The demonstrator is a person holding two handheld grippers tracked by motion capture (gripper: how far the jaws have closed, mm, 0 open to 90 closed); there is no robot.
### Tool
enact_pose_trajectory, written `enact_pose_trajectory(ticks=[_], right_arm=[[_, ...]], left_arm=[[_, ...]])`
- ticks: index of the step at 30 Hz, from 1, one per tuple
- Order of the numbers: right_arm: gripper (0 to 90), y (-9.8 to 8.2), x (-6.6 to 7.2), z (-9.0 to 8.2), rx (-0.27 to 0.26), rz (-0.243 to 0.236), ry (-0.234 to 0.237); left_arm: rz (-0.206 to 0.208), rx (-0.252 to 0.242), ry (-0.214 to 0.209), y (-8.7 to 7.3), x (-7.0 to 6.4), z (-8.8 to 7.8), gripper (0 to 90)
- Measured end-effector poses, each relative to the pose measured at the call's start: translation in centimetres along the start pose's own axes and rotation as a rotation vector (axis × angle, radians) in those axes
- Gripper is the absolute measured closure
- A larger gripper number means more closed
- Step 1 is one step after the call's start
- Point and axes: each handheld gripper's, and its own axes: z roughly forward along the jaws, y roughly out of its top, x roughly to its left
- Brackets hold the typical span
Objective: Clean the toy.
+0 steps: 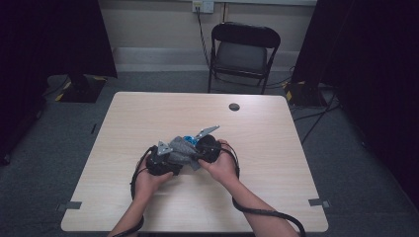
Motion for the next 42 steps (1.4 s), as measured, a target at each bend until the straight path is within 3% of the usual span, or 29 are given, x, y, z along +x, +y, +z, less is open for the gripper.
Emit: enact_pose_trajectory(ticks=[9,14,26,31,42], right_arm=[[79.1,0.4,0.8,1.6,0.020,-0.018,0.024],[79.2,0.9,0.9,2.3,0.053,-0.041,-0.019],[79.3,1.8,-1.6,2.4,0.105,-0.017,-0.101],[79.3,2.1,-2.6,2.7,0.112,-0.009,-0.112],[79.2,2.5,-4.6,3.3,0.121,0.056,-0.145]], left_arm=[[-0.008,0.000,-0.002,0.0,0.0,0.0,24.2],[-0.001,0.000,0.000,0.0,0.0,0.0,24.2],[-0.003,0.001,-0.003,0.0,0.0,0.0,24.2],[-0.002,-0.001,-0.001,0.0,0.0,0.0,24.2],[-0.004,-0.001,-0.002,0.0,0.0,0.0,24.2]])
